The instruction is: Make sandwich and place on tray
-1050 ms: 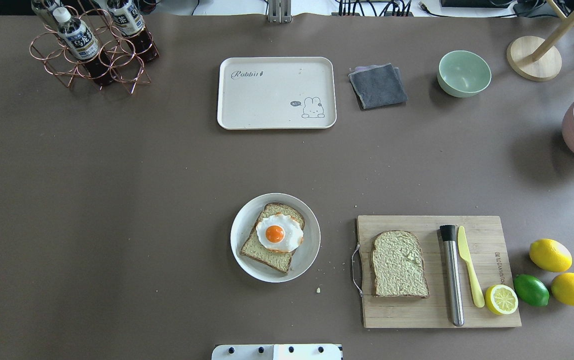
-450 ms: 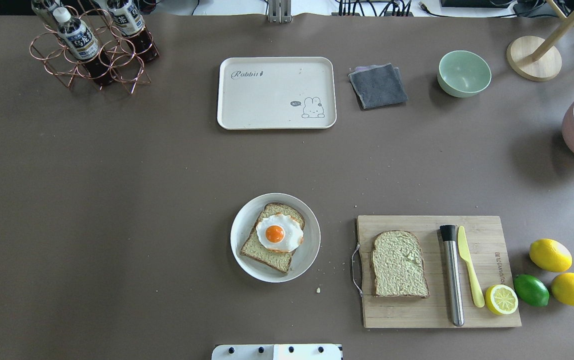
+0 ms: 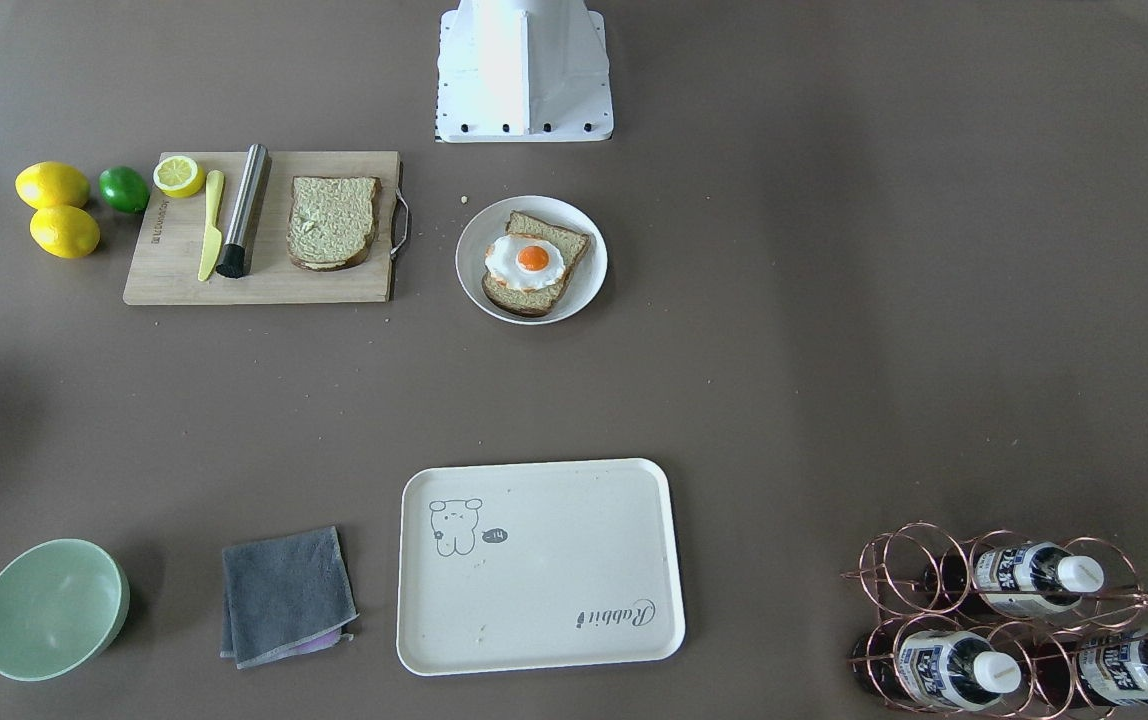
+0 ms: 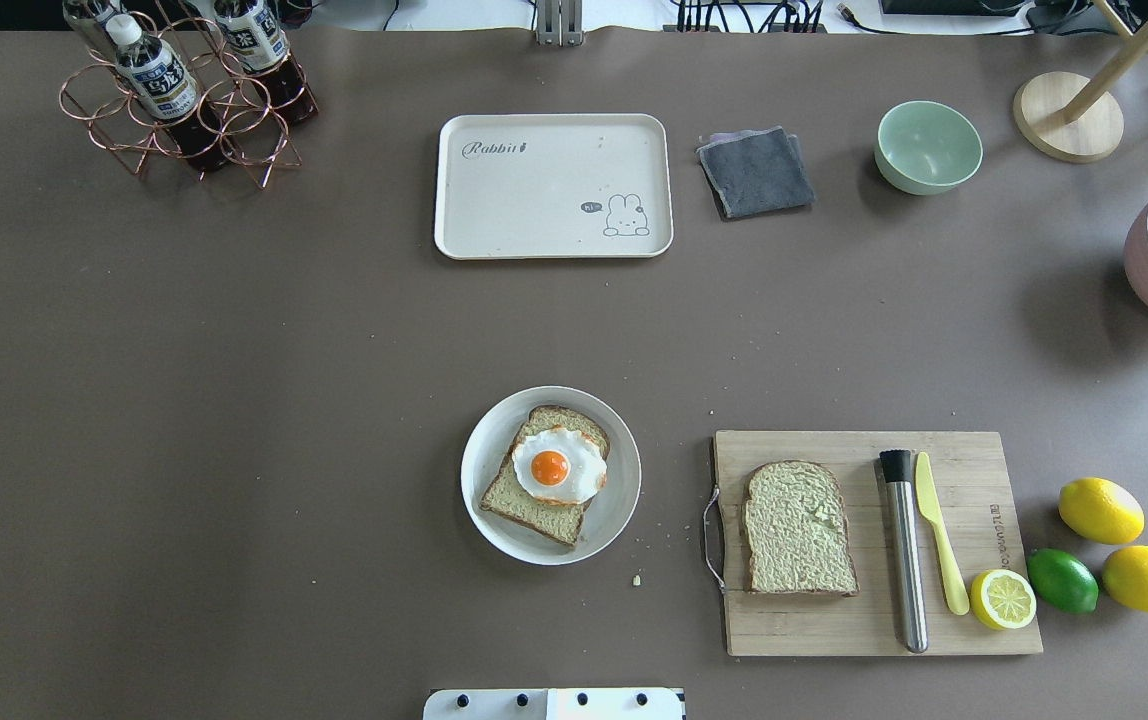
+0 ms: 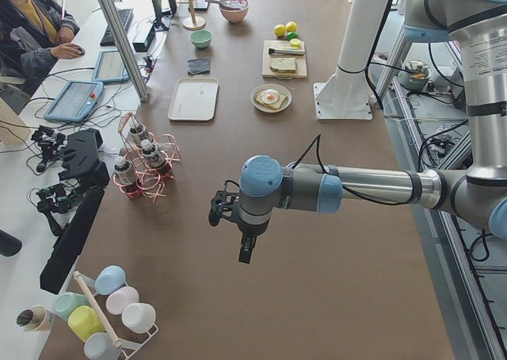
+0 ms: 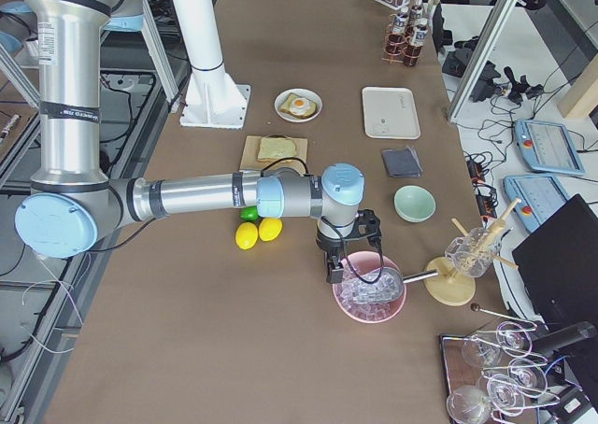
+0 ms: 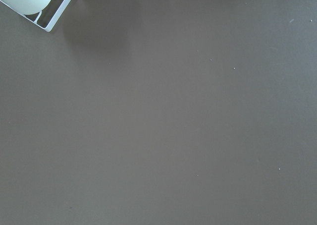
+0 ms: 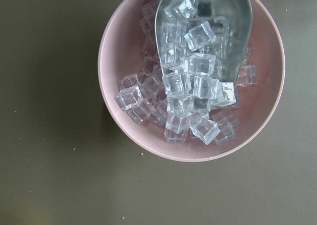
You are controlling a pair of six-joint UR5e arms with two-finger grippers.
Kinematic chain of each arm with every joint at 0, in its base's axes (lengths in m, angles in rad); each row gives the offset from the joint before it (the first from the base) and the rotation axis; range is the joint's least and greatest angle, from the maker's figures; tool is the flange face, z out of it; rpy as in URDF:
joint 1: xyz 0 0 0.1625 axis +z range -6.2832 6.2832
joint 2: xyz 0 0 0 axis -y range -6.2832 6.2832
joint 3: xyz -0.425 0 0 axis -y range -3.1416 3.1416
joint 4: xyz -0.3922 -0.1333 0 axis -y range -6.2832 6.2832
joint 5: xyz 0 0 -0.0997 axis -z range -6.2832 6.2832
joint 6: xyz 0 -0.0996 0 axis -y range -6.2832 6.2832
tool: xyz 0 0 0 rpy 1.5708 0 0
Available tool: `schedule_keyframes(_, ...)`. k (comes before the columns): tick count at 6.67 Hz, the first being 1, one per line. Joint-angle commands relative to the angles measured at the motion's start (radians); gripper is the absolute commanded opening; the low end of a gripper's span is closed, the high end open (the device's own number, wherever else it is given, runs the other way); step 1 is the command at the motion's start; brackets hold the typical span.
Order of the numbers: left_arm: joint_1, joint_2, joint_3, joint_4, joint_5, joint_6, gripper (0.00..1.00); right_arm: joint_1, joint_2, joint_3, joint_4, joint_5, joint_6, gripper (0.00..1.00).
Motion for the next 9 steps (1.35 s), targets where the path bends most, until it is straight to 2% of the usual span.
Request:
schedule_keyframes(1,-0.017,0.008,-0.01,0.001,-0.013,-0.003,0.97,0.016,0.007,-0.004,-0.001,0.005,0.002,1.0)
schedule_keyframes(3,-0.019,0.013,-0.023,0.003,-0.015,0.001,0.97,0.016,-0.004,-0.005,0.005,0.104,0.002,1.0)
schedule_keyframes(7,-0.019,0.016,-0.03,0.012,-0.044,-0.008,0.97,0.016,-0.008,-0.003,0.007,0.094,0.0,1.0)
schedule_keyframes(8,-0.019,0.007,-0.033,0.012,-0.041,-0.011,0.85,0.016,-0.02,-0.001,0.008,0.095,-0.002,1.0)
schedule_keyframes(9,-0.016,0.001,-0.026,0.015,-0.04,-0.028,0.86,0.016,-0.023,0.0,0.01,0.097,-0.002,1.0)
